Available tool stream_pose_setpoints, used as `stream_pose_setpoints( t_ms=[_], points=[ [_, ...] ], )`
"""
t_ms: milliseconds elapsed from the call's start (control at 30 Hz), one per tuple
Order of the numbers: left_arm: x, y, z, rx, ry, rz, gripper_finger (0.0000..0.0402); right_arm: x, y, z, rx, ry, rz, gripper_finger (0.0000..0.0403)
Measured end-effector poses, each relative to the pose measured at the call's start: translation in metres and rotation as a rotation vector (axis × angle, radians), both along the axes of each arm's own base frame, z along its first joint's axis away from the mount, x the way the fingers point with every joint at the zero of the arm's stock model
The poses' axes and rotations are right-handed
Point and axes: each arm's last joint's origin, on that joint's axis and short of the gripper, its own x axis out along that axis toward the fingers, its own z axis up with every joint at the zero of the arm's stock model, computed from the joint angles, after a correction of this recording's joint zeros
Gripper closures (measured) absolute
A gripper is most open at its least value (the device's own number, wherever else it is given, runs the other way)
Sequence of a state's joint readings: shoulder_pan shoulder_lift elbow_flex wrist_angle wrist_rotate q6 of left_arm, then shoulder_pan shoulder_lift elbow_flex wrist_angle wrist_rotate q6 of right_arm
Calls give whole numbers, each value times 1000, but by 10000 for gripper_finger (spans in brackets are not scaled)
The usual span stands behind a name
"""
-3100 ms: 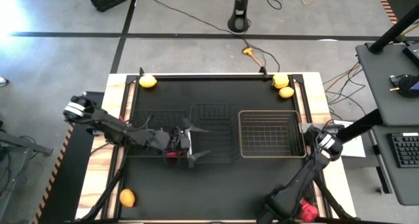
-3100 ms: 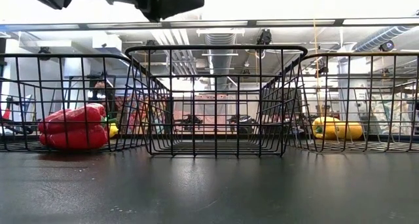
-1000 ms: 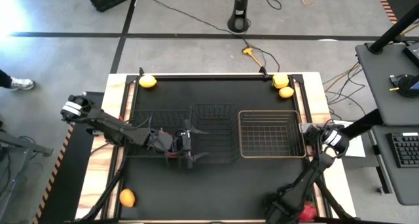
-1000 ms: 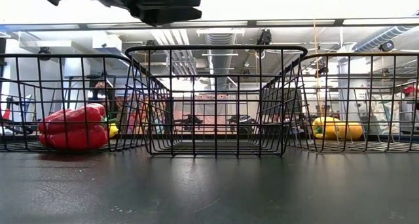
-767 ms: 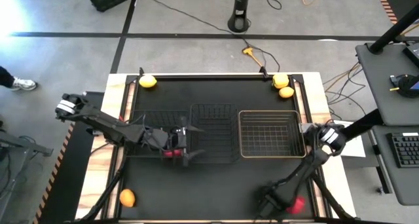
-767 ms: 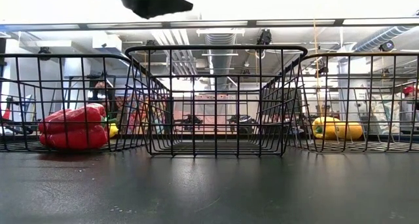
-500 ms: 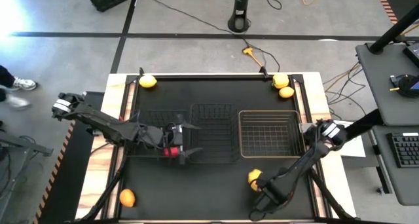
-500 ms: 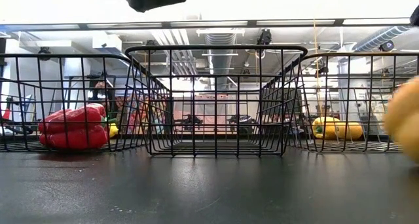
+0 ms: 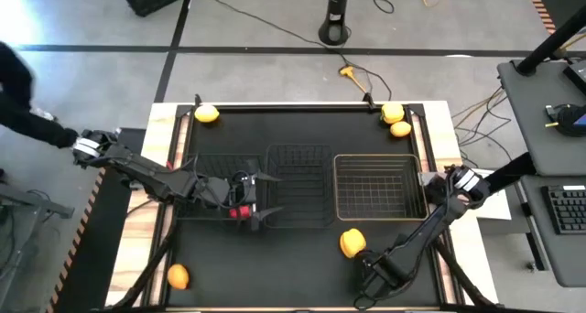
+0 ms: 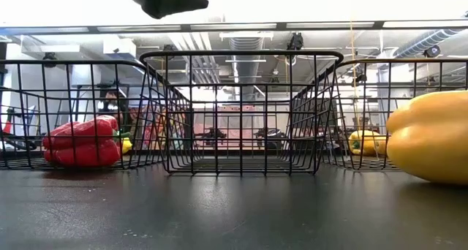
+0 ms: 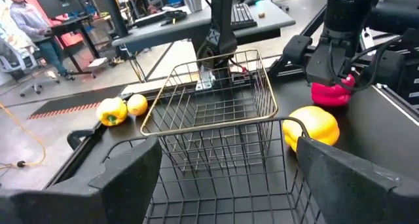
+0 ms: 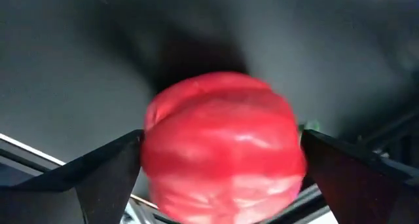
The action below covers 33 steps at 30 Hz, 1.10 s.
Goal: Sort produce into baskets
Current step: Put the red bell pepper into the left black wire basket
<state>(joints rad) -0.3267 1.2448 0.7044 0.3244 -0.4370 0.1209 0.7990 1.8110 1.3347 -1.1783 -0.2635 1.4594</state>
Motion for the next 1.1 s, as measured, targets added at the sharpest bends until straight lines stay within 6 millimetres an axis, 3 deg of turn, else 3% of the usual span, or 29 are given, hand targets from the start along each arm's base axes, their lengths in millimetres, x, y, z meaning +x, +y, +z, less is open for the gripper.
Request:
stream_pose_setpoints(
  t_ms=[367,700,900,1100],
  points=[
    [0,-1,0,-9,-1,-1,66,-5,2,-10,3,6,19,6],
    [-12,-3,20,-23,-94,-31,66,-4,3,-9,26,5,45,84],
    [-34,-3,38,-153,-141,-49,66,10,12,13,100,-75,88,81],
    [-47,-1,39,-219,-87,-44,66,31,17,42,94,-269,107,81]
  ],
)
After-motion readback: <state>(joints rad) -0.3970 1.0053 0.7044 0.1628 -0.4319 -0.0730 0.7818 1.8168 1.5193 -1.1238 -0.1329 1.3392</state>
